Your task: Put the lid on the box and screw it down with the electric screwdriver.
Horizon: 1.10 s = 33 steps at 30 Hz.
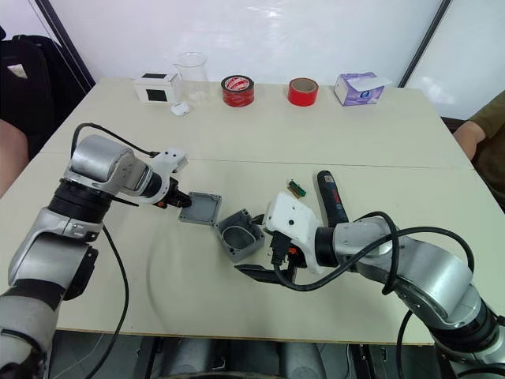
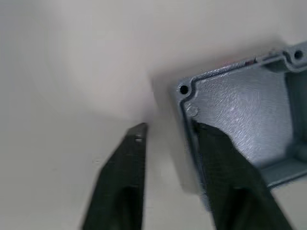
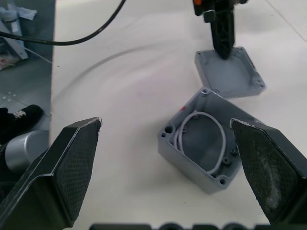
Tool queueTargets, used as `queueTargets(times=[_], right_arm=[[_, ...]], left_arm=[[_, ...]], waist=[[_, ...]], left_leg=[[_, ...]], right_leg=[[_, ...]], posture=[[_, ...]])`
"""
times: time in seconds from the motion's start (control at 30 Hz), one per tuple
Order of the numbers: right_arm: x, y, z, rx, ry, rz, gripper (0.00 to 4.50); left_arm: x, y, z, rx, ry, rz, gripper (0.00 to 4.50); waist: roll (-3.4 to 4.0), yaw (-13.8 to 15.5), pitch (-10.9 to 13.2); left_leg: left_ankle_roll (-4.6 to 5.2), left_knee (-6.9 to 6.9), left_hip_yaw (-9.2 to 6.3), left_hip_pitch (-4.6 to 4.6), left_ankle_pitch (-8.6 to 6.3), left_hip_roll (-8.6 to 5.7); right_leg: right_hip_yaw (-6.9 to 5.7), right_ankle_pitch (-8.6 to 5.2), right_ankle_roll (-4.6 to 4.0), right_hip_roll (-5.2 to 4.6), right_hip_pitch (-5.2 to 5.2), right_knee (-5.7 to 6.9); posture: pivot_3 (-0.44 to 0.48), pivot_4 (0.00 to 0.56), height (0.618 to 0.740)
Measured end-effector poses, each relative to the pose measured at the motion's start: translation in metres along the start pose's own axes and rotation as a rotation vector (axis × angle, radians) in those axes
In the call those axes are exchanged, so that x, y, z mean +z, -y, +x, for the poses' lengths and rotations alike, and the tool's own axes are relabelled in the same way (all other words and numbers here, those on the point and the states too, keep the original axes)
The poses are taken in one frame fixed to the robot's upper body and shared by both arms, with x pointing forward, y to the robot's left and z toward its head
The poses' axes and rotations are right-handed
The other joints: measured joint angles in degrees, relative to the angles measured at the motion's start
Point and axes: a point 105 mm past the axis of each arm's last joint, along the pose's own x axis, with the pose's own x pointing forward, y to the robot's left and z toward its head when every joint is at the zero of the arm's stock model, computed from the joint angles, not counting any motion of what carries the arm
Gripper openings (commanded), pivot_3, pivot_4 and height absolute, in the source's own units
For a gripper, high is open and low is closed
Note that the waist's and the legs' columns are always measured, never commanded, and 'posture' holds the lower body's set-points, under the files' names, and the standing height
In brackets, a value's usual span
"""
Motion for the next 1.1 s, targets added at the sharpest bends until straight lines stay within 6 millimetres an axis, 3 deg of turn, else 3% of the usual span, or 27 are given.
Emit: queueTargets(times=[0.03,0.07,0.23,0.4,0.63,0.67,0.7,0.87,0.97,1.1], right_arm=[[0.0,0.0,0.0,-0.003,0.001,0.003,4.5],[-0.001,0.001,-0.001,-0.006,0.002,0.008,4.5],[0.007,0.005,-0.011,-0.025,0.042,0.028,4.5],[0.029,0.026,-0.036,-0.06,0.188,0.126,4.5],[0.041,0.034,-0.039,-0.045,0.326,0.267,4.5],[0.046,0.043,-0.035,-0.073,0.366,0.304,4.5],[0.055,0.065,-0.03,-0.144,0.456,0.383,4.5],[0.052,0.112,-0.005,-0.293,0.427,0.53,4.5],[0.051,0.135,0.0,-0.359,0.414,0.593,4.5],[0.058,0.148,-0.001,-0.382,0.431,0.621,4.5]], left_arm=[[-0.001,0.002,0.001,-0.002,0.002,0.008,0.1],[-0.002,0.001,0.002,0.005,0.005,0.014,0.04],[-0.004,0.004,0.007,0.011,0.029,0.007,0.04],[-0.003,0.0,0.007,0.006,0.072,-0.062,0.04],[0.006,-0.007,0.004,-0.005,0.222,-0.089,0.04],[0.012,-0.011,-0.002,-0.016,0.318,-0.076,0.04],[0.033,-0.006,-0.021,-0.056,0.517,-0.018,0.04],[0.081,0.012,-0.076,-0.119,0.91,0.067,0.04],[0.09,0.027,-0.079,-0.153,0.98,0.089,0.04],[0.096,0.045,-0.076,-0.193,1.012,0.111,0.04]], waist=[[0.02,0.0,-0.02],[0.09,0.01,-0.08],[0.2,0.09,-0.15],[0.19,0.05,-0.14],[0.14,-0.08,-0.07],[0.12,-0.44,-0.06],[0.02,-0.83,0.01],[0.05,-0.93,-0.01],[0.05,-1.04,-0.01],[0.05,-1.29,-0.01]], left_leg=[[0.0,0.0,0.0,0.02,0.0,0.0],[0.0,0.0,-0.01,0.07,0.0,0.0],[0.01,-0.04,-0.09,0.55,-0.01,0.0],[0.04,-0.08,-0.13,0.85,-0.04,0.01],[0.03,-0.11,-0.13,0.72,-0.03,0.05],[0.03,-0.13,-0.07,0.77,-0.03,0.06],[-0.07,-0.12,-0.08,0.54,0.02,0.12],[-0.16,-0.1,0.01,0.05,0.08,0.0],[-0.15,-0.08,0.08,-0.1,0.08,-0.06],[-0.13,-0.11,0.06,-0.14,0.07,-0.04]], right_leg=[[0.0,0.0,0.0,0.0,0.02,0.0],[0.0,0.0,-0.01,0.0,0.07,0.0],[0.01,-0.04,-0.06,-0.03,0.54,-0.03],[0.02,-0.06,-0.11,-0.08,0.83,-0.11],[0.02,-0.05,-0.12,-0.09,0.68,-0.08],[0.06,-0.04,-0.12,-0.09,0.67,-0.08],[0.05,0.01,-0.21,-0.1,0.48,-0.07],[0.02,0.18,-0.02,-0.15,0.08,-0.08],[0.01,0.2,0.03,-0.14,-0.03,-0.1],[0.0,0.2,0.05,-0.09,-0.09,-0.1]], posture=[[0.0,0.15,0.74],[0.0,0.15,0.74],[0.0,0.15,0.74],[0.0,0.15,0.74],[0.0,0.15,0.74],[0.0,0.15,0.74],[0.0,0.15,0.74],[0.0,0.15,0.74],[0.0,0.15,0.74],[0.0,0.15,0.74]])
